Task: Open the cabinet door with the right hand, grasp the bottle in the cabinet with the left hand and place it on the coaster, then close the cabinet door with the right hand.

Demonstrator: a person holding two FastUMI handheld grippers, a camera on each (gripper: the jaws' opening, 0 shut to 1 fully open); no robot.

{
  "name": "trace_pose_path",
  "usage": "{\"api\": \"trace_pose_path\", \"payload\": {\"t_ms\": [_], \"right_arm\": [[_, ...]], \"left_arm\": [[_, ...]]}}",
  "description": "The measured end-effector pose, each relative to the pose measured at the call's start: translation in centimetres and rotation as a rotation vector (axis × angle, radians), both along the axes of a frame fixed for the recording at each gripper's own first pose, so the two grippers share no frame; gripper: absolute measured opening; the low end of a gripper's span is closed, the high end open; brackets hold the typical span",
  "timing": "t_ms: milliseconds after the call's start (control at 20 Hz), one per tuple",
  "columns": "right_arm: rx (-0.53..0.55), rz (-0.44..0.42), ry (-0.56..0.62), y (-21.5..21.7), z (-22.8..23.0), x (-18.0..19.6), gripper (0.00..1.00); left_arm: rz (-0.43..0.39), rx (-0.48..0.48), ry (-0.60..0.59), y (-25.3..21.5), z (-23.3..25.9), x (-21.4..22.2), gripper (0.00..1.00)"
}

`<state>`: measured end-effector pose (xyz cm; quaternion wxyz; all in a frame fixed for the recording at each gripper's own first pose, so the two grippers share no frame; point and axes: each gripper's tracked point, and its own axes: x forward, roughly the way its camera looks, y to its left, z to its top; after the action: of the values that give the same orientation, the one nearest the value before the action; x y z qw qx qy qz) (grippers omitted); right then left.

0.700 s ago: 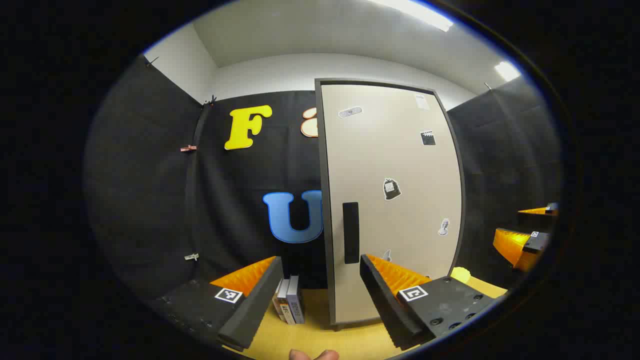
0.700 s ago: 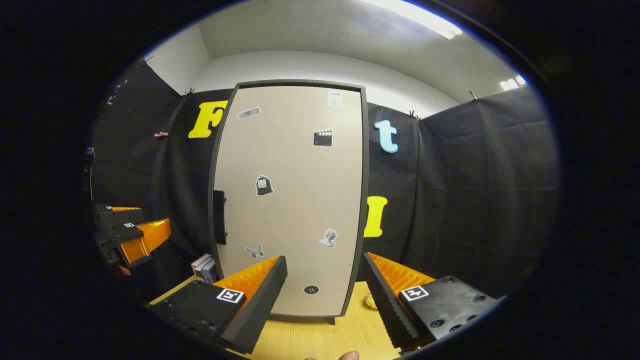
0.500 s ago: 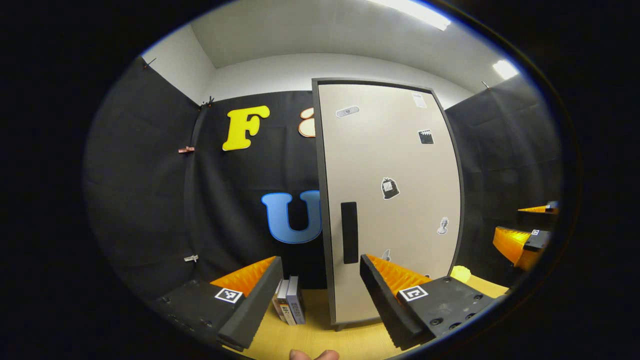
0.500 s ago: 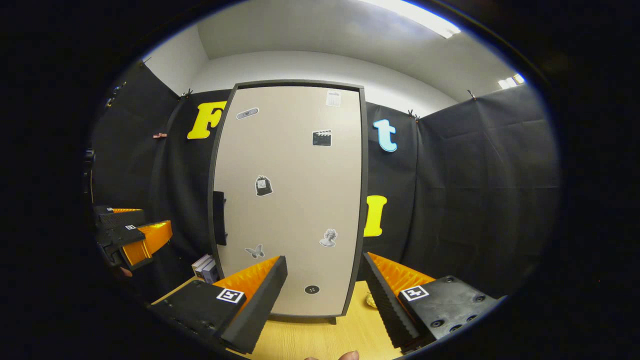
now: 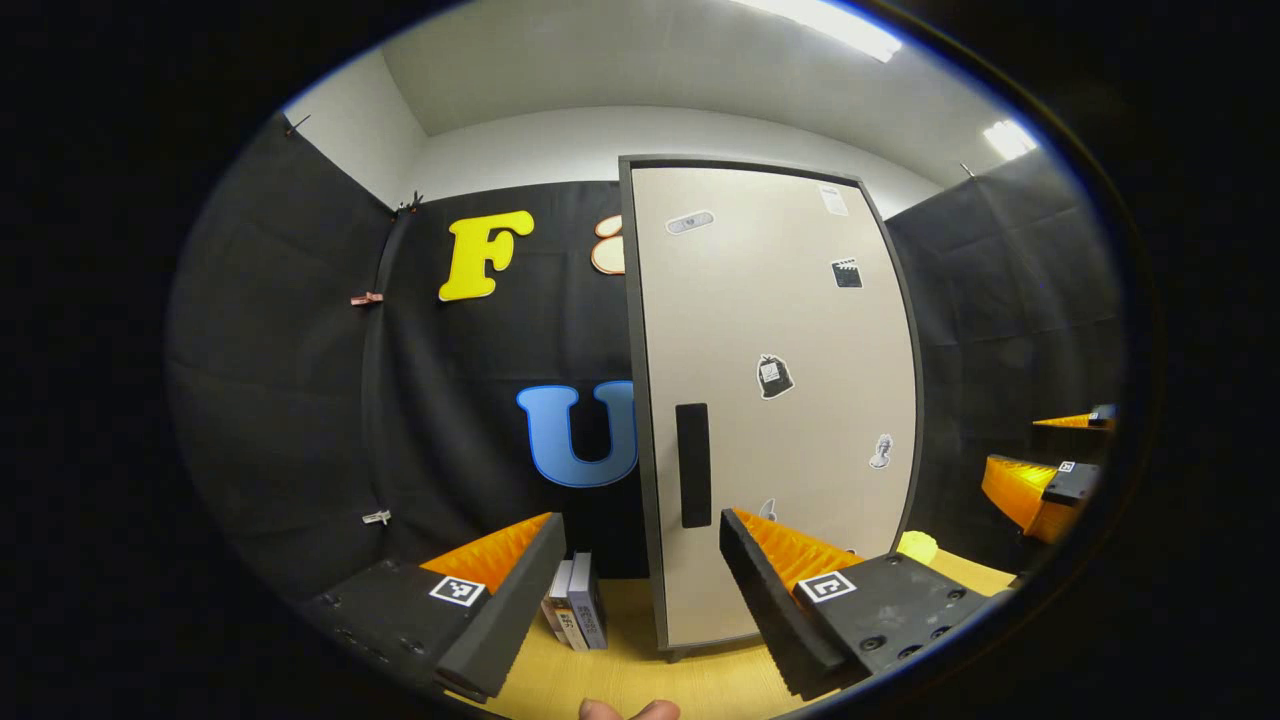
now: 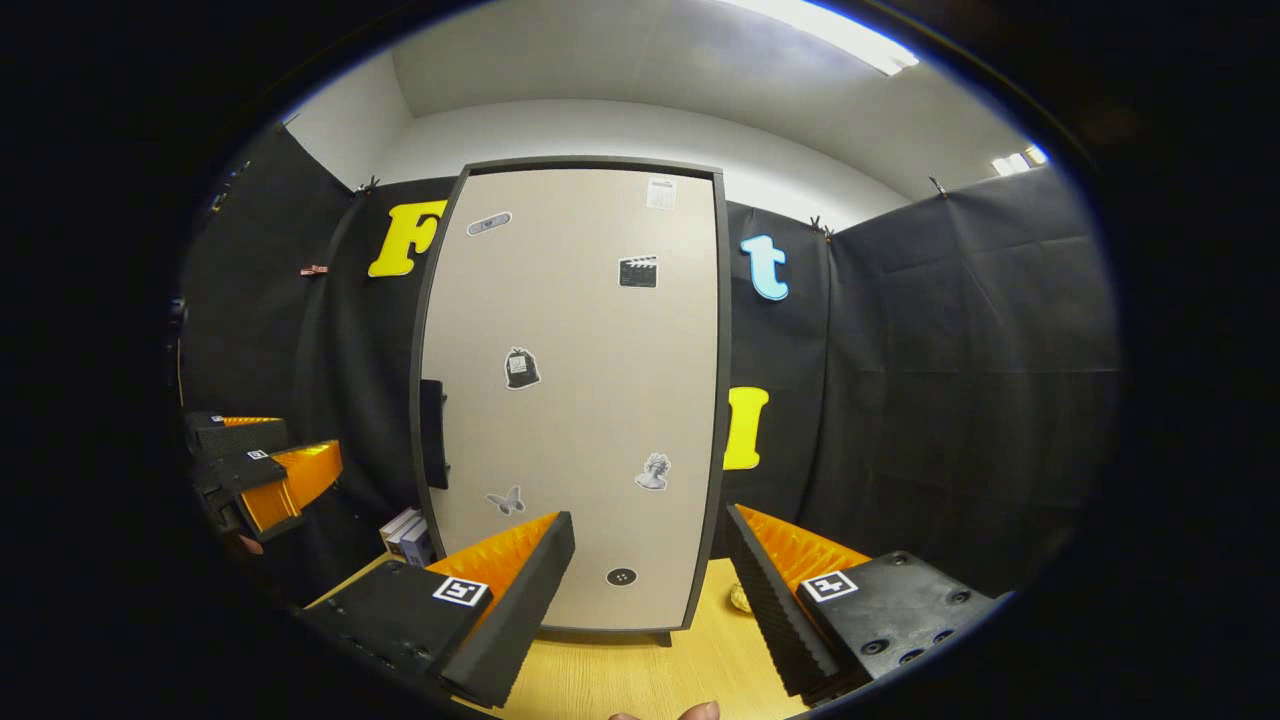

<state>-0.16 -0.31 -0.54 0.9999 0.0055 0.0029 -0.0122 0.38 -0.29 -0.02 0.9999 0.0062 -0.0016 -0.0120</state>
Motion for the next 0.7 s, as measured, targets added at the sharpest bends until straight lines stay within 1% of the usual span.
{"api": "trace_pose_path", "payload": {"t_ms": [300,450,600,700], "right_arm": [[0.009,0.014,-0.006,0.6,0.1,0.2,0.98],[0.011,0.033,-0.007,1.9,0.1,0.3,0.98],[0.013,0.080,-0.002,4.5,0.0,0.6,0.97],[0.036,0.123,-0.004,6.5,0.5,1.5,0.98]], "left_arm": [[-0.003,0.006,-0.004,0.2,0.0,0.1,0.98],[-0.004,0.002,-0.007,0.6,-0.1,0.0,0.98],[0.020,-0.012,-0.018,2.0,-0.1,-0.2,0.98],[0.041,-0.017,-0.009,3.1,-0.6,-0.6,0.98]]}}
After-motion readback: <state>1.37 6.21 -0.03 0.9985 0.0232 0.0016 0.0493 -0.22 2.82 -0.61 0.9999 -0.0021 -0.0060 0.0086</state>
